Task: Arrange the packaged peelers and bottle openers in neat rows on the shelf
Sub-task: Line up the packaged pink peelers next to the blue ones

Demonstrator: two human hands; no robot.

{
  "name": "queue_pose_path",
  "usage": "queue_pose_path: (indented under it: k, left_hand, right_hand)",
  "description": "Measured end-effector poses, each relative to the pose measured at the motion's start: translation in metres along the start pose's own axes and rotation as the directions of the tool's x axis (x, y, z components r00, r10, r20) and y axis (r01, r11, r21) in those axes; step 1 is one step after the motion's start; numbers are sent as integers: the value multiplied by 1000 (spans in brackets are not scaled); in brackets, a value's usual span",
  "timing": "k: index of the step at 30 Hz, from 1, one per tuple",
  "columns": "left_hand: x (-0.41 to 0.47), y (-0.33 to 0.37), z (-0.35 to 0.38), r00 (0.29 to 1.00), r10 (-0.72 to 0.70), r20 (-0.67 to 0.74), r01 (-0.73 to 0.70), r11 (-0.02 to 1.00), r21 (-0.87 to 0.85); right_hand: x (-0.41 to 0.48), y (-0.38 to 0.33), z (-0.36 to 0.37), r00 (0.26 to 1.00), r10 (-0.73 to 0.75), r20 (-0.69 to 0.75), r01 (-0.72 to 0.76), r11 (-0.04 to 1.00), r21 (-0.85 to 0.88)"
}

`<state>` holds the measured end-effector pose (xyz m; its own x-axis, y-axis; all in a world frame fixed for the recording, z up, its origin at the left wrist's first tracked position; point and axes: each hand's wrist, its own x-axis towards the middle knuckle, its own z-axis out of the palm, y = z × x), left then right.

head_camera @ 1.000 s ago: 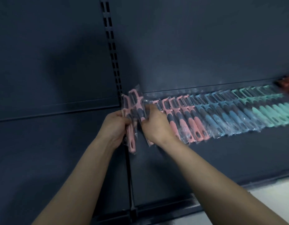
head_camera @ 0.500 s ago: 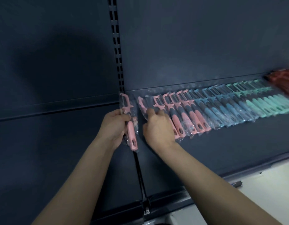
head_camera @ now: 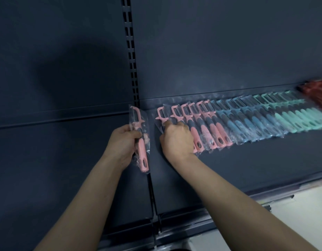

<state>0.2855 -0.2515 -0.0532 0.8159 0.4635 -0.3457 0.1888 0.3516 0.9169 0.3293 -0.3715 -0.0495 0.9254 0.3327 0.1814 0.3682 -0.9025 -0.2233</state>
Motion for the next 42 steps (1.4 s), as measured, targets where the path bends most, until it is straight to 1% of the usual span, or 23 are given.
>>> queue_pose_path:
  k: [8, 12, 14, 18, 21, 23, 26, 28, 31, 33, 36, 38, 40, 42]
  left_hand:
    - [1, -4, 12, 1000, -3, -30, 3, 1000, -17]
    - [3, -4, 18, 997, -5, -83, 2, 1000, -31]
    - [4, -4, 20, 991, 9, -132, -9, 1000, -4]
    - [6, -4, 23, 979, 35, -201, -24, 998, 59]
    - [9, -3, 23, 974, 77, -213, -46, 988, 146]
    - [11, -3, 23, 964, 147, -222, -88, 963, 254]
    - [12, -4, 27, 938, 271, -219, -141, 871, 471]
    - [13, -5, 34, 931, 303, -203, -147, 821, 552]
    - [15, -6, 44, 948, 265, -178, -110, 794, 598]
    - [15, -7, 48, 955, 255, -151, -110, 778, 619]
    - [14, -7, 53, 948, 298, -114, -143, 716, 683]
    - [11, -9, 56, 929, 351, -117, -163, 673, 721]
    - [8, -11, 56, 896, 420, -146, -193, 663, 724]
    - [7, -11, 57, 873, 450, -185, -198, 676, 710]
  right_hand:
    - [-1, 10, -1, 1000, -7, 13, 7, 1000, 16]
    - [1, 15, -2, 999, -16, 31, 15, 999, 42]
    - [2, 18, -4, 999, -27, 22, 25, 997, 68]
    - [5, 25, -12, 999, -24, -44, 29, 993, 116]
    - [7, 29, -18, 996, 3, -88, 14, 982, 190]
    - [9, 33, -22, 995, 12, -97, 10, 976, 218]
    - [11, 40, -26, 993, 13, -114, 13, 975, 223]
    - [12, 45, -27, 994, 5, -107, 17, 977, 211]
    - [13, 54, -27, 997, 1, -75, 13, 983, 184]
    - [14, 59, -28, 998, 3, -64, 9, 982, 188]
    - [15, 65, -28, 997, -7, -71, 20, 982, 187]
    - [16, 68, -27, 997, -13, -79, 27, 982, 185]
    - [16, 70, -26, 997, -17, -76, 31, 982, 187]
    - [18, 71, -25, 997, -23, -68, 36, 981, 189]
